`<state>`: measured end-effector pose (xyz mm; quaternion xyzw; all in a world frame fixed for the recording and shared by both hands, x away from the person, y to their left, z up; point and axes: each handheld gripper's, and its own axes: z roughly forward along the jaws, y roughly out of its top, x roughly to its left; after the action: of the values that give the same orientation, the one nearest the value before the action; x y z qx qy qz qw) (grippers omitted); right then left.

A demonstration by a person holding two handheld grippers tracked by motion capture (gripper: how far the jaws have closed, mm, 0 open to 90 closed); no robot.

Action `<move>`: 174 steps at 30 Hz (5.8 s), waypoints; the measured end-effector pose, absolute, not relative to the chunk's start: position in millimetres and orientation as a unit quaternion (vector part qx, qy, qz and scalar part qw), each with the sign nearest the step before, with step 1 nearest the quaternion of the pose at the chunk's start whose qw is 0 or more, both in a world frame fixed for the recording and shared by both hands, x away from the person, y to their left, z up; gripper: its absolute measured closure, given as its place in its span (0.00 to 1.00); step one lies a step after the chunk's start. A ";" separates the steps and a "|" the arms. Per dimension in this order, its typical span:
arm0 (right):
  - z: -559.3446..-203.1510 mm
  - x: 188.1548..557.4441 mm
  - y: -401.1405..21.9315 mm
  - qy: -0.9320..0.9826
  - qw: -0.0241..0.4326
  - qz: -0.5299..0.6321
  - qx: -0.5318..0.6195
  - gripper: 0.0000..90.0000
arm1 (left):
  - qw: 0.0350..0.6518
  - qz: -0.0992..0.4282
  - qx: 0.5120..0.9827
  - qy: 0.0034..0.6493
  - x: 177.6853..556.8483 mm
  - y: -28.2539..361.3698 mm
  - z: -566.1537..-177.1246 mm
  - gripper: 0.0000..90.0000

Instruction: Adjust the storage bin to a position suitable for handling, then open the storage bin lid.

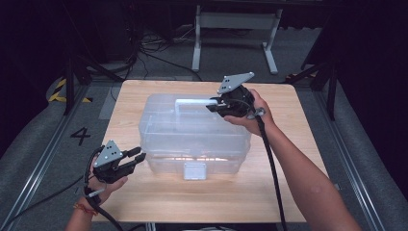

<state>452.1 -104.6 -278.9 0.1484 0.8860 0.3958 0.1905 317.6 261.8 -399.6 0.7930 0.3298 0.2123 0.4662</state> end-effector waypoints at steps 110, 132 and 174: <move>-335.0 415.5 -203.9 0.680 0.389 0.560 0.271 0.82 | 0.355 0.157 0.830 0.399 321.8 298.1 -479.6 0.59; -307.4 460.5 -199.6 0.688 0.389 0.535 0.298 0.88 | 0.352 0.163 0.830 0.401 324.0 297.2 -480.1 0.56; -299.3 512.2 -198.2 0.695 0.357 0.528 0.334 0.93 | 0.346 0.169 0.828 0.408 324.3 295.6 -480.6 0.41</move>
<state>512.2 -198.2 -299.3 0.3338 0.6949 0.5276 0.3569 324.3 295.6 -480.6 0.8279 0.4077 0.1689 0.3461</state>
